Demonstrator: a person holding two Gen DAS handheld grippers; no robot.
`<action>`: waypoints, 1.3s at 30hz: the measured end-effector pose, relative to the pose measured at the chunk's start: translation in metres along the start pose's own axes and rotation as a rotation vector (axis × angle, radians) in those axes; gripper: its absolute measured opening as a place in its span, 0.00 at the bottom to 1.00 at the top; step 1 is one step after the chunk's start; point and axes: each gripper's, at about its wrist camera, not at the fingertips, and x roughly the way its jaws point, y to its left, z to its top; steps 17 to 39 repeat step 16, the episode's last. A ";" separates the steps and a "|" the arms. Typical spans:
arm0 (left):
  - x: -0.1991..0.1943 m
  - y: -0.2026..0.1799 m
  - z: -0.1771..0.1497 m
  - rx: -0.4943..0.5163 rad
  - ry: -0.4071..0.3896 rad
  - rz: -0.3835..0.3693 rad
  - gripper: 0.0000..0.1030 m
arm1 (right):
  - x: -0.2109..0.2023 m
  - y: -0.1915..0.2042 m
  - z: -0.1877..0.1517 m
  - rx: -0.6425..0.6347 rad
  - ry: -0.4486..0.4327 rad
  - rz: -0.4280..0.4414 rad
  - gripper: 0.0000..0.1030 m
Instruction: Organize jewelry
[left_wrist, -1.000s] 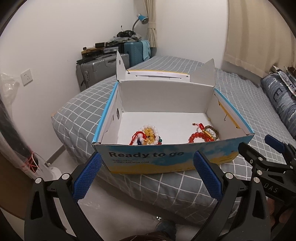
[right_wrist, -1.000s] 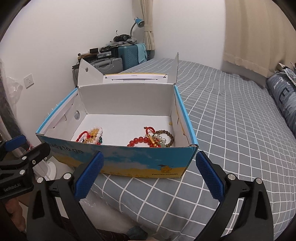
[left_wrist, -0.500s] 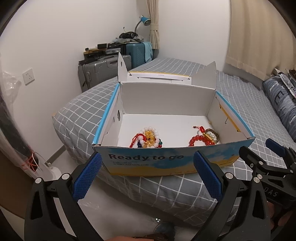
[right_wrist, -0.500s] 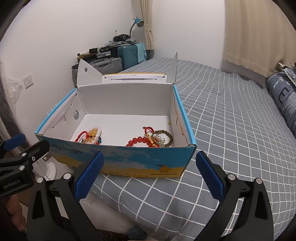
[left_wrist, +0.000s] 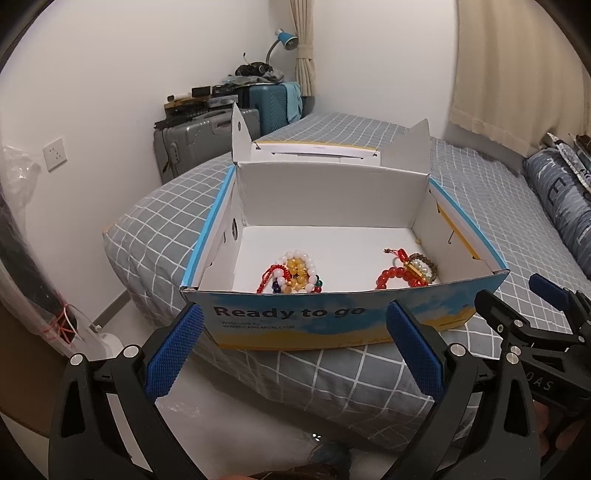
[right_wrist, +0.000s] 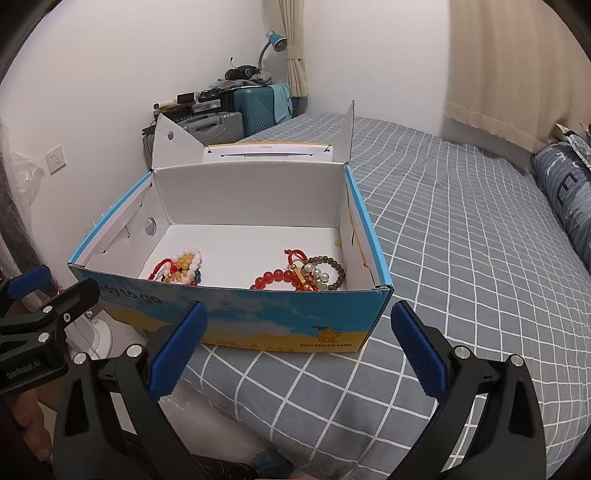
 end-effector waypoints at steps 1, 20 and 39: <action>0.000 0.000 0.000 0.000 -0.001 0.001 0.95 | 0.000 0.000 0.000 0.001 -0.001 -0.001 0.93; 0.002 -0.001 -0.002 -0.021 -0.001 -0.025 0.94 | 0.001 0.000 -0.002 0.000 0.002 0.000 0.93; 0.002 -0.001 -0.002 -0.021 -0.001 -0.025 0.94 | 0.001 0.000 -0.002 0.000 0.002 0.000 0.93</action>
